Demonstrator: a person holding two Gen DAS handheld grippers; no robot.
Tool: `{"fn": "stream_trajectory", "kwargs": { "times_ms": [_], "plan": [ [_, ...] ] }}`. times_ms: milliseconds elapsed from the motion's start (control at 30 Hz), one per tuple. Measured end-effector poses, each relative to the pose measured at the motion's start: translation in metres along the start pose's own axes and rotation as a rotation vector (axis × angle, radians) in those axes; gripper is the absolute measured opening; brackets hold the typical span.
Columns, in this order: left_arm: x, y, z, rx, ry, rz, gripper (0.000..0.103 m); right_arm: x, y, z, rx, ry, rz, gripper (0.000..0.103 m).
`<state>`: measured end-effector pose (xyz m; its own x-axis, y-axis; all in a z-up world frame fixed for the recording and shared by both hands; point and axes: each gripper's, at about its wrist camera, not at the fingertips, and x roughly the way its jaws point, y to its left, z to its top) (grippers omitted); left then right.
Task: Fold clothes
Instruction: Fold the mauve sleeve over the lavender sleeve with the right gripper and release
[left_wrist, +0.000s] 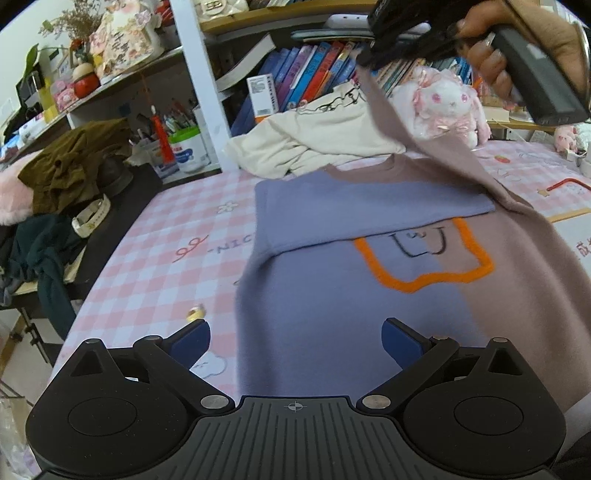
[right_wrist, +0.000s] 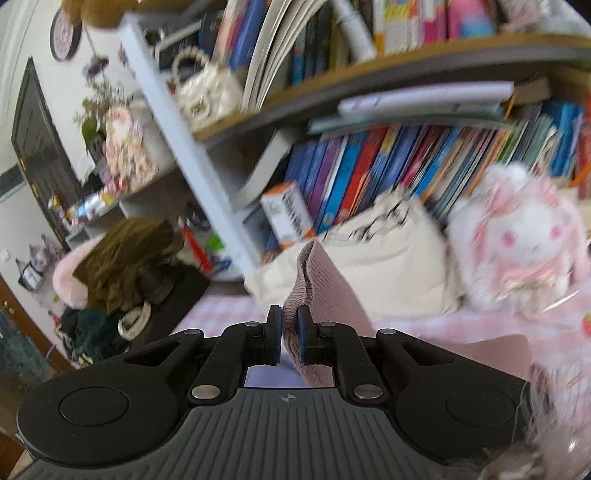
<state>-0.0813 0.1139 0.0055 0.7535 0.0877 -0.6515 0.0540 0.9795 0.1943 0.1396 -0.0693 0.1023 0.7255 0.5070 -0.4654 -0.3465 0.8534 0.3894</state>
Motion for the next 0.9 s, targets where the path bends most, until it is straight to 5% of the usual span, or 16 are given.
{"fn": "stream_trajectory", "kwargs": {
  "times_ms": [500,600,667,900],
  "plan": [
    [0.004,0.018,-0.009,0.004,0.025,-0.021,0.101,0.049,0.023,-0.041,0.017,0.144,-0.005,0.011],
    [0.002,0.016,-0.009,0.011,0.02,-0.027,0.101,0.045,0.021,-0.042,0.04,0.138,0.009,0.025],
    [0.001,0.015,-0.01,0.013,0.016,-0.03,0.101,0.037,0.02,-0.041,0.056,0.114,0.019,0.044],
    [0.0,0.01,-0.006,0.021,0.002,-0.052,0.101,0.01,0.003,-0.046,0.099,0.09,-0.011,0.048]
  ]
}}
